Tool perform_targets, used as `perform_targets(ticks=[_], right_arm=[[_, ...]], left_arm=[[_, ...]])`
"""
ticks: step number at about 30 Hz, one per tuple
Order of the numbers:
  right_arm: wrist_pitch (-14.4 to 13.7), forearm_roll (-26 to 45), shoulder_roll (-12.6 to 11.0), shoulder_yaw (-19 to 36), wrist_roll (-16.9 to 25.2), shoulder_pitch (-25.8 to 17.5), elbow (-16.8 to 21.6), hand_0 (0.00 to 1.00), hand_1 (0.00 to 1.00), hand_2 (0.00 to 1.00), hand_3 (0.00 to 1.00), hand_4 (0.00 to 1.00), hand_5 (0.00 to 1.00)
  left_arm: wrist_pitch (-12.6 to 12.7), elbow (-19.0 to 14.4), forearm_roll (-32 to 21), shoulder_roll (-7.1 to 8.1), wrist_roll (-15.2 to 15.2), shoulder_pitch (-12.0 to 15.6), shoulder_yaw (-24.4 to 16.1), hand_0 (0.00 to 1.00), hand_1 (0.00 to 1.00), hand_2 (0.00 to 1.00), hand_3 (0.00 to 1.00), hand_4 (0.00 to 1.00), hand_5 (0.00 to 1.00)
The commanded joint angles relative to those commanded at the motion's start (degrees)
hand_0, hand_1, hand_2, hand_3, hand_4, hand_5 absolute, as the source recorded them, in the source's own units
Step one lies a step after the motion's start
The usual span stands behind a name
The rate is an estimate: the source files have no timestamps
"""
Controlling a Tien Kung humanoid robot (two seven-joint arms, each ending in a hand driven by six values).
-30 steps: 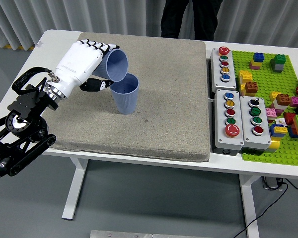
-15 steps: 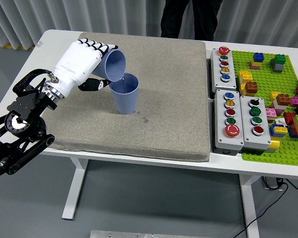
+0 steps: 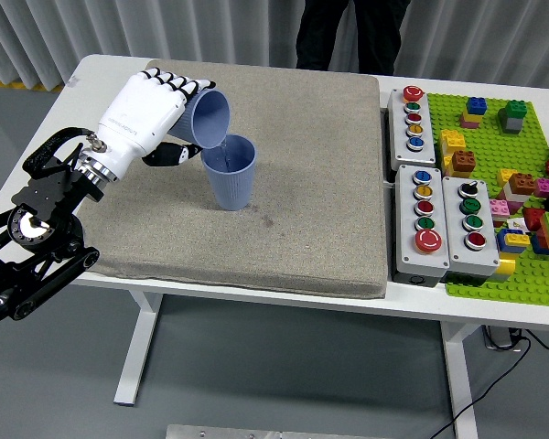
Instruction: Pick cup pour cup place
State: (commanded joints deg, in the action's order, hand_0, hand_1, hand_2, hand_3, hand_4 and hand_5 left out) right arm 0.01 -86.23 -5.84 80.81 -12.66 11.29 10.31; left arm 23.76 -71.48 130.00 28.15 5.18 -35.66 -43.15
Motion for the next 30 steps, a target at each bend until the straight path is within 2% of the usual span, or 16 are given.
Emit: perform_targets(ticks=[6,30], right_arm=[[0.0,0.2,0.0,-0.1,0.0,-0.1,0.0,0.694,0.681,0.616,0.6,0.025,0.188],[0.0,0.0,0.0,-0.1,0.0,-0.2,0.0,0.694,0.681,0.616,0.599,0.024,0.187]], left_arm=[[0.5,0.1,0.0,0.53,0.5,-0.3,0.7,0.636,0.621,0.645,0.678,0.662,0.101],[2.3,0.0,0.0,0.94,2.1,-1.0,2.8,0.634,0.619,0.641,0.672,0.661,0.105]])
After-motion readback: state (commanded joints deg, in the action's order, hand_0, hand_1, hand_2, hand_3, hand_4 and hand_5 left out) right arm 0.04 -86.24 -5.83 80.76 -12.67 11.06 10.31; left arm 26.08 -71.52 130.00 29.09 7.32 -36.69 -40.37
